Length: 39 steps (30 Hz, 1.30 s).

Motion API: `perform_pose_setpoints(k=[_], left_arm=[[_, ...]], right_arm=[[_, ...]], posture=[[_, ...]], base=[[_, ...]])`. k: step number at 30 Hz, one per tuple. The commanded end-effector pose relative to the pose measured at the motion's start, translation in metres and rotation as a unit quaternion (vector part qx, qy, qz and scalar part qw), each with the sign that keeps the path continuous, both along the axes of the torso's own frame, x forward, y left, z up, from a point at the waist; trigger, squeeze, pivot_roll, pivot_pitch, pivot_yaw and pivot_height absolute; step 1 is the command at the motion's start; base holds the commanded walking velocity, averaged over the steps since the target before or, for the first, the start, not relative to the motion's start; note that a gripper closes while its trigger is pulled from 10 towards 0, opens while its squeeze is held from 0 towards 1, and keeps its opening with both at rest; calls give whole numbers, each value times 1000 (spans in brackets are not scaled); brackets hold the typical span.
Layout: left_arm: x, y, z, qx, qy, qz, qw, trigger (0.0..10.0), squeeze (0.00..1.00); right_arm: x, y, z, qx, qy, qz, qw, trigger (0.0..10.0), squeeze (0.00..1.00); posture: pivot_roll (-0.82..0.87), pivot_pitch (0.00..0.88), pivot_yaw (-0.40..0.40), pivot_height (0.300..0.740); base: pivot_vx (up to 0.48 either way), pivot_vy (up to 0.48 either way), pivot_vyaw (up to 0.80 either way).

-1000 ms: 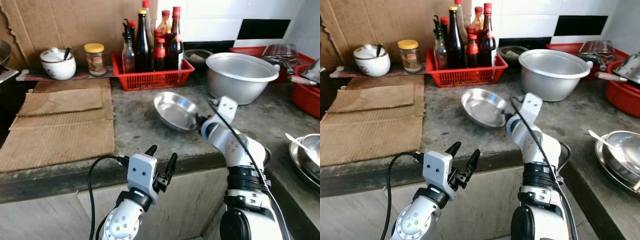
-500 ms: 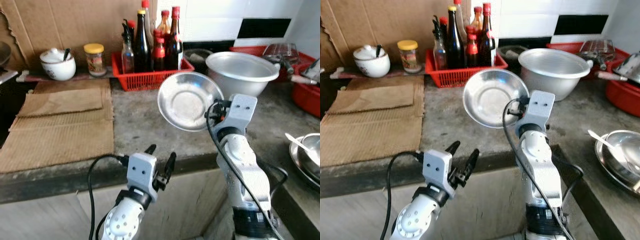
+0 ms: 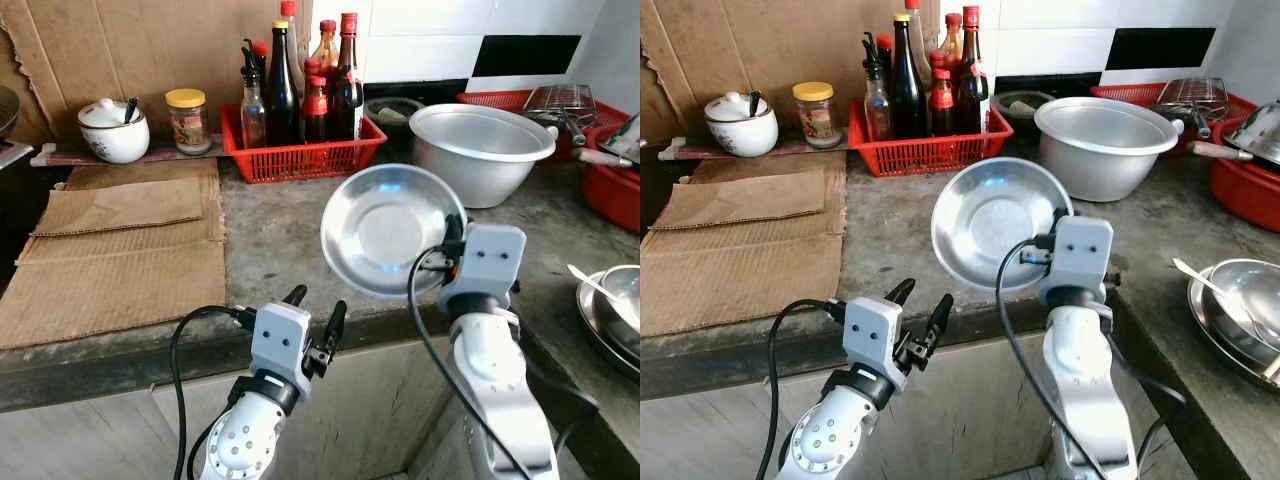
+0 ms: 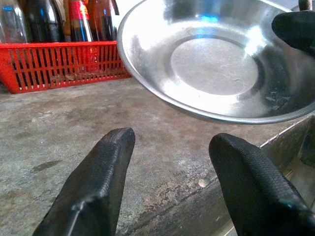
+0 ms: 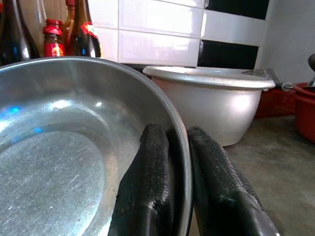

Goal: Kitchen organization

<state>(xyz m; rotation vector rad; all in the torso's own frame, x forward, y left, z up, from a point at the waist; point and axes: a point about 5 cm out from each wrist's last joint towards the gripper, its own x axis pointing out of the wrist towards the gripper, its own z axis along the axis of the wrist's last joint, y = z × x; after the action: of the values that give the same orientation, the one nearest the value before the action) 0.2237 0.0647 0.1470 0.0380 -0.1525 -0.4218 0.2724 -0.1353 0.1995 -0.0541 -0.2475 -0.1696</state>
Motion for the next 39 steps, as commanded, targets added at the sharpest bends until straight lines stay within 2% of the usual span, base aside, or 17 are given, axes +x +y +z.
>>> perform_pose_setpoints(k=[1, 16, 39], left_arm=[[-1, -2, -3, 4, 4, -4, 1000, 10000, 0], [0, -2, -4, 5, 6, -3, 1000, 10000, 0], [0, -1, -5, 10, 8, -6, 1000, 10000, 0]], right_arm=[[-4, 2, 14, 4, -37, 2, 999, 0, 0], [0, 4, 20, 17, -42, 18, 999, 0, 0], [-6, 4, 8, 17, -18, 38, 999, 0, 0]], posture=[[69, 2, -41, 740], [72, 1, -41, 740], [70, 0, -38, 740]], base=[[-292, 0, 0], [-341, 0, 0], [-361, 0, 0]])
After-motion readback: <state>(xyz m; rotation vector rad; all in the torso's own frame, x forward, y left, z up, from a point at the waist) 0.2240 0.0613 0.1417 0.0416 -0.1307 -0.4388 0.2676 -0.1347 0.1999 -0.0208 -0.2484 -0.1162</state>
